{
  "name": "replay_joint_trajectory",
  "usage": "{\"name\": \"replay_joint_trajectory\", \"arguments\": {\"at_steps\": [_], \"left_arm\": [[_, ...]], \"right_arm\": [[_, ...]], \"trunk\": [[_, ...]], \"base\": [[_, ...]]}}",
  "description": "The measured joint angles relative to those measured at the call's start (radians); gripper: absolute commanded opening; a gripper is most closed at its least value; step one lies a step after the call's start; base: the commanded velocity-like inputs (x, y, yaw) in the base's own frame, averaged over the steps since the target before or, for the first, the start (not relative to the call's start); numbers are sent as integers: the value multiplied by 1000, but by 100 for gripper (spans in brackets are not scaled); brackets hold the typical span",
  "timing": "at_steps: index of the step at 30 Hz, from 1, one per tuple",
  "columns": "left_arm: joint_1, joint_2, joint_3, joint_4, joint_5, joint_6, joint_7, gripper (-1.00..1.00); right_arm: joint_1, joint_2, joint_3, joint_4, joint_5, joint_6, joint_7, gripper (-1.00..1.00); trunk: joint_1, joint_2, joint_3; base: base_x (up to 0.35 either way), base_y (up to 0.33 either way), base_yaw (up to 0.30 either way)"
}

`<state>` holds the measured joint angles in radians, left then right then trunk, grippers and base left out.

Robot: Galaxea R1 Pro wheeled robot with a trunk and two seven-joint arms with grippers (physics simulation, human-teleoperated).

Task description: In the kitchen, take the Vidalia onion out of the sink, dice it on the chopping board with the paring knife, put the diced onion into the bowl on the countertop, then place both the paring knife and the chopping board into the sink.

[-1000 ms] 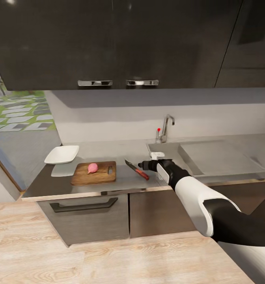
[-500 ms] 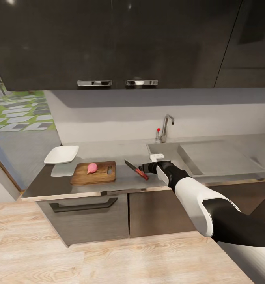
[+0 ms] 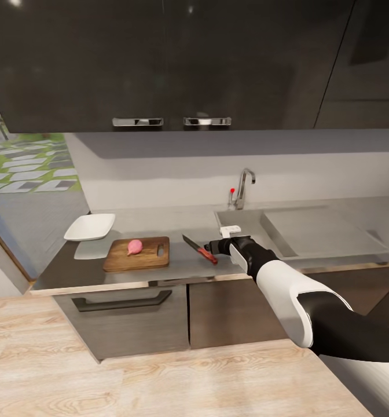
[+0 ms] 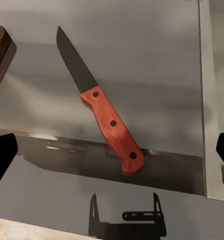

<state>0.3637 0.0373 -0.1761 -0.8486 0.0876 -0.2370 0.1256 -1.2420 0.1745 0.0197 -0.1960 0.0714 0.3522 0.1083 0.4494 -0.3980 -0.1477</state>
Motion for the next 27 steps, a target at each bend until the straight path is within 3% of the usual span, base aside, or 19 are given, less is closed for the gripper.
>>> {"name": "replay_joint_trajectory", "arguments": {"at_steps": [10,27], "left_arm": [[0,1,0,0,0,0,0,100],[0,1,0,1,0,0,0,100]], "right_arm": [[0,0,1,0,2,1,0,100],[0,0,1,0,2,1,0,100]], "trunk": [[0,0,0],[0,0,-10]], "base": [[123,0,0],[5,69,46]]}}
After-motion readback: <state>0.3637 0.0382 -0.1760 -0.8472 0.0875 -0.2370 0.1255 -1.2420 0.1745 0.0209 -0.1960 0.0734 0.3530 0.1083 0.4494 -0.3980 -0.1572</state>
